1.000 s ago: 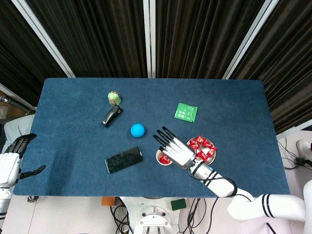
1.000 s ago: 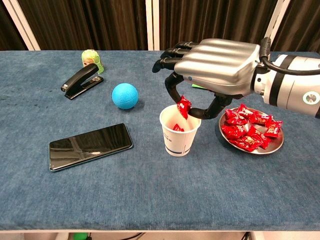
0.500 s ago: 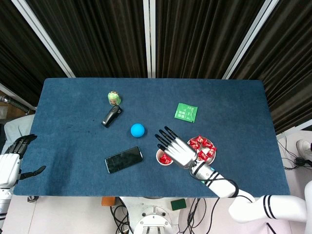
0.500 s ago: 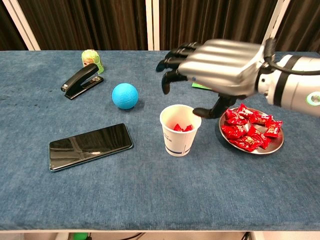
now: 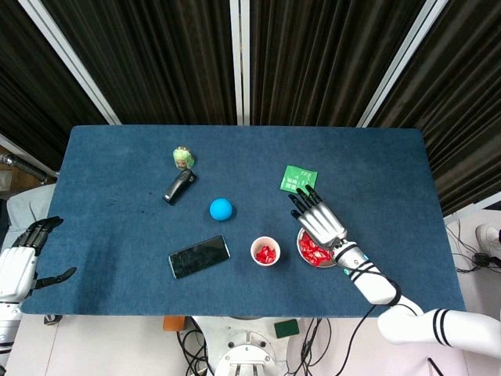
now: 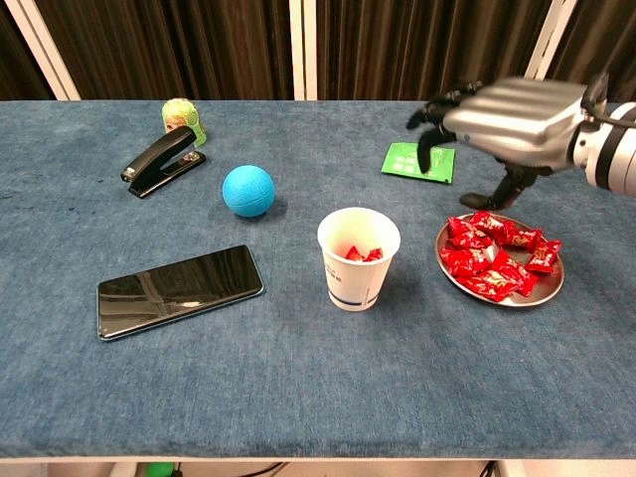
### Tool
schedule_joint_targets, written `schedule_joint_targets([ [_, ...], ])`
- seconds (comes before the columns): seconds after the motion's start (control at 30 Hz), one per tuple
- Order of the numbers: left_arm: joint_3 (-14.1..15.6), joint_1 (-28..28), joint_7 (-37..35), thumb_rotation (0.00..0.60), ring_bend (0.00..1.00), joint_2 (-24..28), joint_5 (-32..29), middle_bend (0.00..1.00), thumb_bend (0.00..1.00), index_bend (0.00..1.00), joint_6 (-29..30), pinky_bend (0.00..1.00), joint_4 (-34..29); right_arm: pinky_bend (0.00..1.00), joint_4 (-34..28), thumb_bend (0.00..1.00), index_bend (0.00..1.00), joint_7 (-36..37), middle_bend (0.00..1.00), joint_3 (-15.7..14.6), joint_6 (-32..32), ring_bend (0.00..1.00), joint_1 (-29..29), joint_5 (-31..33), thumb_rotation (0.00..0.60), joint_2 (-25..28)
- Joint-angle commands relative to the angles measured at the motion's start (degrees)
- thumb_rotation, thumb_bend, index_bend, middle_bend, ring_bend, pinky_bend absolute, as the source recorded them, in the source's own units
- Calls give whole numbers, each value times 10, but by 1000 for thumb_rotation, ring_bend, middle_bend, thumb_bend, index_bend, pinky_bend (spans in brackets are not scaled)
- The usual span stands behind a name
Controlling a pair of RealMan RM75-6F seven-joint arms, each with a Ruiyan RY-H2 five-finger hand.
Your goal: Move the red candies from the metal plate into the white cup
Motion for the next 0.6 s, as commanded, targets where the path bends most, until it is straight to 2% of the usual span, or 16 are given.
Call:
schedule_joint_targets([
  [0.03,0,0,0,600,111,0,0,128,44,163,-1,232,0,0,17,349,384,0,52,-8,-11,0,-1,15,600,-11],
  [0.6,1,-3,-3,600,111,0,-2,128,44,162,-7,232,4,0,47,349,444,-1,54,-30,-14,0,-11,39,600,-26],
])
